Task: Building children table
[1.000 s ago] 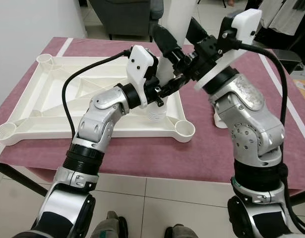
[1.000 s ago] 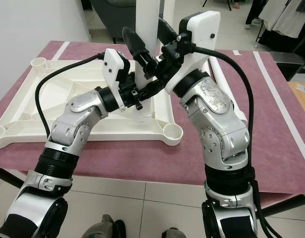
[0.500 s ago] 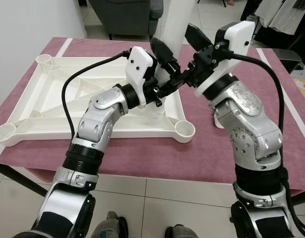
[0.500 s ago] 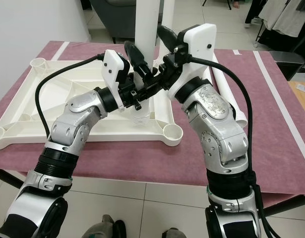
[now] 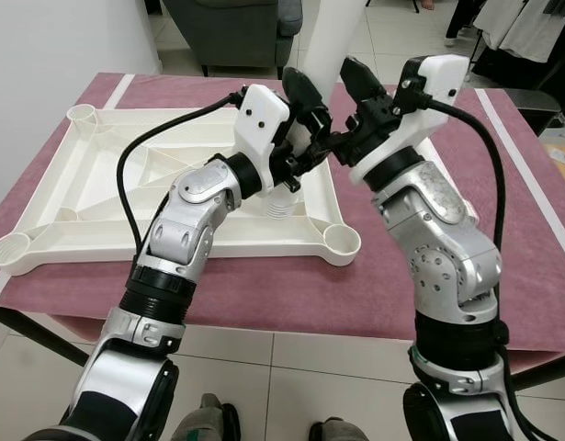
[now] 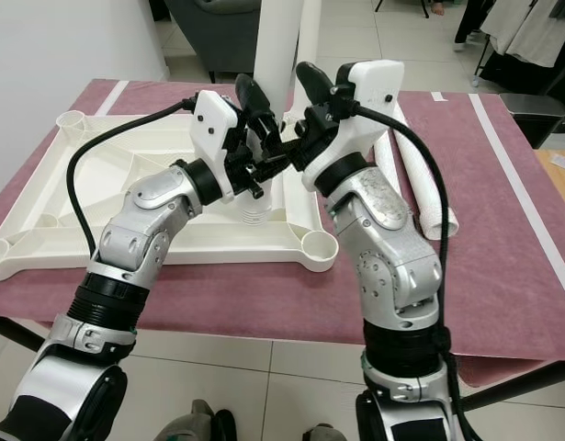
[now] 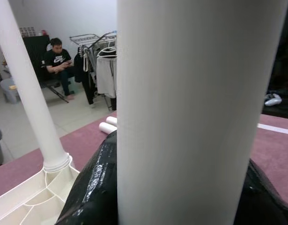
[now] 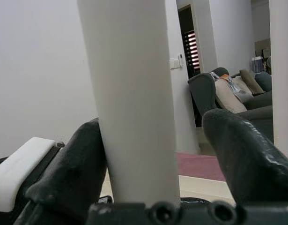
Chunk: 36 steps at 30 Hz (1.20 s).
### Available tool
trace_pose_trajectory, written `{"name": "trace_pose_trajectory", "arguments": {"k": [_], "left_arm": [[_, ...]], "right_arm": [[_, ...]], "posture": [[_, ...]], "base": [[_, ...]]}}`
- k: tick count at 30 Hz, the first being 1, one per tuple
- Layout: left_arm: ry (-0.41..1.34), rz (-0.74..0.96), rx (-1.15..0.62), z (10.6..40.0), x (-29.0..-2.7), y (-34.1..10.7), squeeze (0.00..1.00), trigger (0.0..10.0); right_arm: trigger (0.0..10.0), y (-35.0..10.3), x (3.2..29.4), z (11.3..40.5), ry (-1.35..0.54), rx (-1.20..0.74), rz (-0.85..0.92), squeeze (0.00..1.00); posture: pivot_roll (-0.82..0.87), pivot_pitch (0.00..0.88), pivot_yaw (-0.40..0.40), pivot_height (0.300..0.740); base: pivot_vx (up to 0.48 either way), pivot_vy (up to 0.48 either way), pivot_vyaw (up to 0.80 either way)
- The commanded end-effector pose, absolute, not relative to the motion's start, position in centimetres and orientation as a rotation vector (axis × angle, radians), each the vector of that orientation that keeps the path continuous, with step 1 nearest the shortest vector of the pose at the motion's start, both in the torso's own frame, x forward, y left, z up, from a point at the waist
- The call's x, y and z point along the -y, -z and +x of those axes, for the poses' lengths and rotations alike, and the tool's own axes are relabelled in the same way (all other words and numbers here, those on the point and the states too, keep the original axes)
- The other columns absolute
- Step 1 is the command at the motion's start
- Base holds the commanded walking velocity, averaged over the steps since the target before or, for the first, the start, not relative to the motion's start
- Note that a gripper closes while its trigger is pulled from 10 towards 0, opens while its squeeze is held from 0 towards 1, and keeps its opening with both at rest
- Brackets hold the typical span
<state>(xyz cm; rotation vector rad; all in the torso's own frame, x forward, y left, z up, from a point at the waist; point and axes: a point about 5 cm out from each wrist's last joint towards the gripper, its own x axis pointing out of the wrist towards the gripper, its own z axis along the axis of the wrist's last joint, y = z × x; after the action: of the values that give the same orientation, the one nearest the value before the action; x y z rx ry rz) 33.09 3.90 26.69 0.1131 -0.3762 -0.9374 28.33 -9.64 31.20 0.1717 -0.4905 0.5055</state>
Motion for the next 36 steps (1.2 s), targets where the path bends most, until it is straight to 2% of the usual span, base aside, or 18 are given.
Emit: {"name": "trace_pose_trajectory", "arguments": {"k": [1, 6, 7, 10, 11, 12, 13, 21, 22, 24, 26, 29, 34, 35, 36], "left_arm": [[0.942, 0.136, 0.484, 32.6, -4.4, -28.0, 0.00, 0.0], [0.955, 0.154, 0.481, 32.3, -4.0, -27.6, 0.00, 0.0], [0.950, 0.175, 0.478, 32.3, -3.8, -27.4, 0.00, 5.5], [0.946, 0.190, 0.477, 32.3, -3.8, -27.3, 0.00, 5.5], [0.934, 0.190, 0.477, 32.4, -3.8, -27.3, 0.00, 10.0], [0.934, 0.190, 0.477, 32.4, -3.8, -27.3, 0.00, 10.0], [0.921, 0.174, 0.473, 32.6, -3.8, -27.3, 1.00, 10.0], [0.905, 0.096, 0.478, 32.6, -4.4, -27.7, 1.00, 10.0], [0.909, 0.081, 0.488, 32.4, -4.7, -28.0, 0.00, 10.0], [0.905, 0.070, 0.482, 32.4, -5.2, -28.1, 0.00, 10.0], [0.910, 0.079, 0.454, 32.2, -7.1, -28.0, 0.00, 10.0], [0.908, 0.096, 0.437, 32.2, -7.6, -27.8, 0.00, 10.0], [0.935, 0.311, 0.298, 31.6, -9.4, -24.7, 0.00, 10.0], [0.952, 0.373, 0.230, 31.3, -10.0, -23.1, 0.00, 10.0], [0.952, 0.373, 0.230, 31.3, -10.0, -23.1, 0.00, 10.0]], "right_arm": [[0.0, -30.2, 12.9, 29.6, -0.239, 0.444, 0.178, 0.00], [0.0, -30.4, 12.9, 29.5, -0.222, 0.467, 0.200, 0.00], [0.0, -30.5, 12.9, 29.5, -0.225, 0.473, 0.206, 0.00], [0.0, -30.5, 12.9, 29.4, -0.226, 0.477, 0.209, 0.00], [0.0, -30.6, 12.9, 29.4, -0.229, 0.480, 0.214, 0.00], [0.0, -30.6, 12.9, 29.4, -0.229, 0.480, 0.214, 0.00], [0.0, -30.6, 12.9, 29.4, -0.230, 0.482, 0.217, 0.00], [0.0, -30.9, 13.1, 29.3, -0.207, 0.509, 0.182, 0.00], [0.0, -31.1, 13.3, 29.3, -0.193, 0.522, 0.152, 0.00], [0.0, -31.2, 13.5, 29.3, -0.185, 0.533, 0.130, 0.00], [0.0, -32.0, 14.1, 28.8, -0.235, 0.571, 0.051, 0.00], [0.0, -32.2, 14.0, 28.6, -0.266, 0.575, 0.022, 0.00], [0.0, -32.4, 13.9, 27.6, -0.365, 0.567, -0.087, 0.00], [10.0, -32.1, 13.9, 27.2, -0.403, 0.552, -0.101, 0.00], [10.0, -32.1, 13.9, 27.2, -0.403, 0.552, -0.101, 0.00]], "posture": [[-0.11, 0.066, 0.092, 0.740], [-0.10, 0.068, 0.092, 0.740], [-0.10, 0.068, 0.092, 0.740], [-0.10, 0.068, 0.092, 0.740], [-0.10, 0.068, 0.092, 0.740], [-0.10, 0.068, 0.092, 0.740], [-0.10, 0.069, 0.091, 0.740], [-0.10, 0.073, 0.093, 0.740], [-0.10, 0.074, 0.094, 0.740], [-0.10, 0.076, 0.096, 0.740], [-0.09, 0.079, 0.100, 0.740], [-0.09, 0.079, 0.103, 0.740], [-0.08, 0.080, 0.103, 0.740], [-0.07, 0.079, 0.100, 0.740], [-0.07, 0.079, 0.100, 0.740]], "base": [[0.000, 0.000, 0.00], [0.000, 0.000, 0.00], [0.000, 0.000, 0.00], [0.000, 0.000, 0.00], [0.000, 0.000, 0.00], [0.000, 0.000, 0.00], [0.000, 0.000, 0.00], [0.000, 0.000, 0.00], [0.000, 0.000, 0.00], [0.000, 0.000, 0.00], [0.000, 0.000, 0.00], [0.000, 0.000, 0.00], [0.000, 0.000, 0.00], [0.000, 0.000, 0.00], [0.000, 0.000, 0.00]]}}
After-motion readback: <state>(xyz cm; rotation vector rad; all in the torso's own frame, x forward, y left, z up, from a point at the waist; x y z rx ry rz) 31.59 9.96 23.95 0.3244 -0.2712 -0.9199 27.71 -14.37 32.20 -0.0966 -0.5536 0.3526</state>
